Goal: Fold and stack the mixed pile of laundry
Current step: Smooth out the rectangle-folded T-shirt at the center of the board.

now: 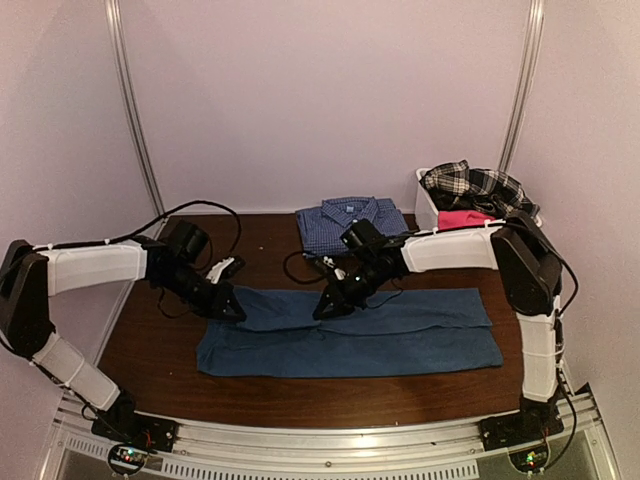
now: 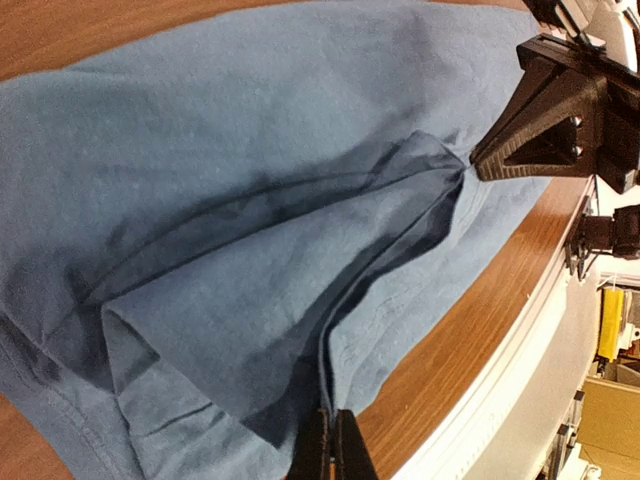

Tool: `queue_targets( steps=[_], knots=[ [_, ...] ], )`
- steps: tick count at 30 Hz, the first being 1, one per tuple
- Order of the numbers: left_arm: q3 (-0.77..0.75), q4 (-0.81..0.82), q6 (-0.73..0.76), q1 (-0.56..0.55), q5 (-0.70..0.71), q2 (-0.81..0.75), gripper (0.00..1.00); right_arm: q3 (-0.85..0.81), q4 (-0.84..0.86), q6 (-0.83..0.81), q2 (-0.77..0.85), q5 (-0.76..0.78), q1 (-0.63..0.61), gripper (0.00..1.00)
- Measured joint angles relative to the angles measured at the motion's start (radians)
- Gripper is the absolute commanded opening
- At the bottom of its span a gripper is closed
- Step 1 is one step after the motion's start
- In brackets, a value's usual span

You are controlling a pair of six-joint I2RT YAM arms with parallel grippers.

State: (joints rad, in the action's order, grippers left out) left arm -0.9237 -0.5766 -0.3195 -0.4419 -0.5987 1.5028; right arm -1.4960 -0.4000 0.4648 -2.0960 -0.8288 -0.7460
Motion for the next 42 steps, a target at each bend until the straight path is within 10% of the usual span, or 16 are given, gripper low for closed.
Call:
queue_targets(
  steps=[13, 42],
  knots=[
    [0.106, -0.114, -0.02, -0.077, 0.01, -0.143, 0.0, 0.104, 0.008, -0.071, 0.028, -0.027, -0.134, 0.0],
    [-0.259, -0.077, -0.032, -0.089, 0.224, 0.282, 0.0, 0.085, 0.071, 0.002, 0.016, 0.08, -0.021, 0.11]
  ],
)
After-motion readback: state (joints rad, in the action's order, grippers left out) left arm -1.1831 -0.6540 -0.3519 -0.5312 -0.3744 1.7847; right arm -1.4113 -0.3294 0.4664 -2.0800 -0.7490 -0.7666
